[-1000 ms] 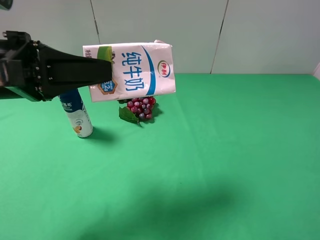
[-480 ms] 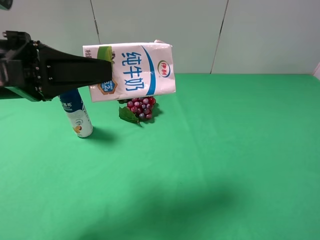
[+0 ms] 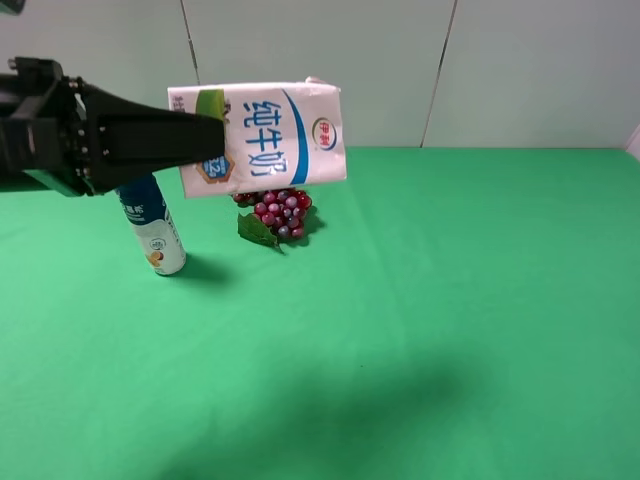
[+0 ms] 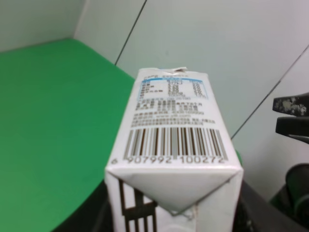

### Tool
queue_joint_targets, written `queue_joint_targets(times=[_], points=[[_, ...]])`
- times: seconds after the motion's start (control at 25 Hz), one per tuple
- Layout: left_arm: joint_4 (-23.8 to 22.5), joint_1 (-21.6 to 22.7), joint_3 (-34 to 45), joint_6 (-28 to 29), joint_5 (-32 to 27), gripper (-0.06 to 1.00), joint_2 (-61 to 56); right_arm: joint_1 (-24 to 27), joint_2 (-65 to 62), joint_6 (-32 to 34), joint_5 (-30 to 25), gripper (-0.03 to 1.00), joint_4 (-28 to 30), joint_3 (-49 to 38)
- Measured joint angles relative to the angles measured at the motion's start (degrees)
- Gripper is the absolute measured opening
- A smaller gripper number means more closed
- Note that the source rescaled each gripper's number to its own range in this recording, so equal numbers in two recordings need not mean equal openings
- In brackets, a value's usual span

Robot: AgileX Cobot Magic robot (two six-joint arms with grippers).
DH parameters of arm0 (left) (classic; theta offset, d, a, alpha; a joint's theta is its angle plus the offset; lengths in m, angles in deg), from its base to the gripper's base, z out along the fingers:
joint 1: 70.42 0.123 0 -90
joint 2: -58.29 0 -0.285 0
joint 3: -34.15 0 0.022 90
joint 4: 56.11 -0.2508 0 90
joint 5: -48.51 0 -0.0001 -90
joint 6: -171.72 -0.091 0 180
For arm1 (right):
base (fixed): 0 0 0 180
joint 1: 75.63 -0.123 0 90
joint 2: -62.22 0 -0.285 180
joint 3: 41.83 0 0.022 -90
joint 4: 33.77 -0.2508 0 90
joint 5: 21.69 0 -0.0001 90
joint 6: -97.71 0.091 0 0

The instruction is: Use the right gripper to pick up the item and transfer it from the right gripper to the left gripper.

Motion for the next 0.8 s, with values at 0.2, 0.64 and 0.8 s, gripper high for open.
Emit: queue_joint_targets(times=[0.2, 0.64, 0.8], points=[[-0.1, 0.0, -3.5, -0.3, 4.3, 0.00, 0.0, 0.6, 0.0, 0.0, 0.0, 1.00, 0.0, 0.0], [0.0, -0.1, -9.1, -0.3, 13.6, 0.00, 0.1, 0.6, 0.0, 0.0, 0.0, 1.00, 0.0, 0.0], [0.0, -0.1, -9.1, -0.3, 18.5, 0.00, 0.1, 0.6, 0.0, 0.0, 0.1, 1.00, 0.0, 0.0]])
